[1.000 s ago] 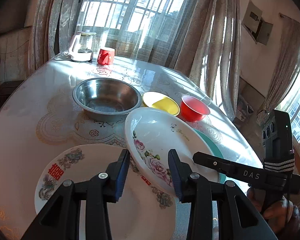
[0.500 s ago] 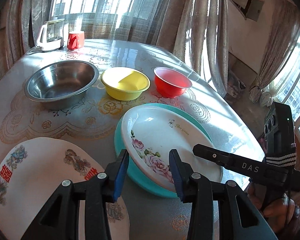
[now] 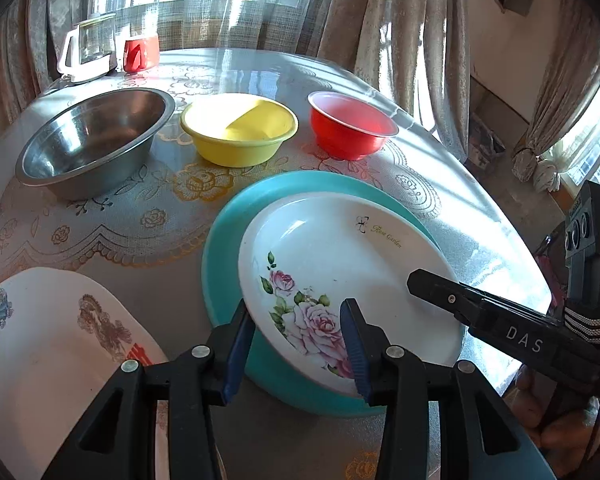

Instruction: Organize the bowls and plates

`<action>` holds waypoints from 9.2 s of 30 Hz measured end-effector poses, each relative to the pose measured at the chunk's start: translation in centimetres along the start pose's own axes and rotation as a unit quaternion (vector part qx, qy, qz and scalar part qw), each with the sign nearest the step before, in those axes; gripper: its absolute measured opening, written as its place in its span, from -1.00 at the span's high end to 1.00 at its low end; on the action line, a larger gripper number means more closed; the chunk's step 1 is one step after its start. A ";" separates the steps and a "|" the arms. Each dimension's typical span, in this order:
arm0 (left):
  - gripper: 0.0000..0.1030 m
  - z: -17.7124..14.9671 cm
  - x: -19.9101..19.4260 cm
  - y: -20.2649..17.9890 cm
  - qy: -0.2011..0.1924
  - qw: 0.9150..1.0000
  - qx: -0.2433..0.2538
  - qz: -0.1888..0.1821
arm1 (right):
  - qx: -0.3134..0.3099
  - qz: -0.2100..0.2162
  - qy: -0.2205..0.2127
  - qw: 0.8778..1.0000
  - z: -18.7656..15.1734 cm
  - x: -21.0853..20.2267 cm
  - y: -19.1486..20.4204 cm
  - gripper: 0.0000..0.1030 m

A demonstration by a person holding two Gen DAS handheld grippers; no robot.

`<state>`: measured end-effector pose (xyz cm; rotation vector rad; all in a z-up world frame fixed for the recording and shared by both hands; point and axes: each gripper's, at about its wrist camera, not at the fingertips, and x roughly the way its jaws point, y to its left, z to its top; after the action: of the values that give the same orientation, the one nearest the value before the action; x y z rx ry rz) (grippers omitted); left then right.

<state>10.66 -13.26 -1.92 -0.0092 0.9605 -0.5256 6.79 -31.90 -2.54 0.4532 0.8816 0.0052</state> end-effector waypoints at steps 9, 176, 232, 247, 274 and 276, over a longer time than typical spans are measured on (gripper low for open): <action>0.15 0.3 1.1 -0.2 0.008 1.000 0.004 0.014 | -0.036 -0.038 -0.009 0.999 0.1 0.8 0.3 0.63; 0.53 -9.2 -11.1 15.6 -0.105 0.985 -0.132 0.021 | -0.178 0.141 0.030 0.973 -6.1 1.4 12.7 0.48; 0.31 1.3 1.1 2.6 -0.046 0.999 -0.009 -0.022 | -0.125 -0.084 -0.092 0.984 0.4 -0.3 0.6 0.40; 0.26 1.0 -0.1 3.0 -0.059 0.998 -0.022 -0.019 | -0.110 -0.065 -0.075 0.989 0.1 -0.8 0.5 0.32; 0.21 -1.7 -2.1 1.4 -0.063 0.998 -0.004 -0.003 | -0.102 -0.074 -0.098 0.987 -1.7 -3.1 0.5 0.39; 0.21 -1.7 -2.1 1.4 -0.063 0.998 -0.003 -0.003 | -0.101 -0.074 -0.097 0.987 -1.7 -3.0 0.5 0.39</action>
<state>8.92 -10.72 -1.61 -0.0490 0.8382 -0.5211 3.70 -31.36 -1.00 0.1950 0.7130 -0.0832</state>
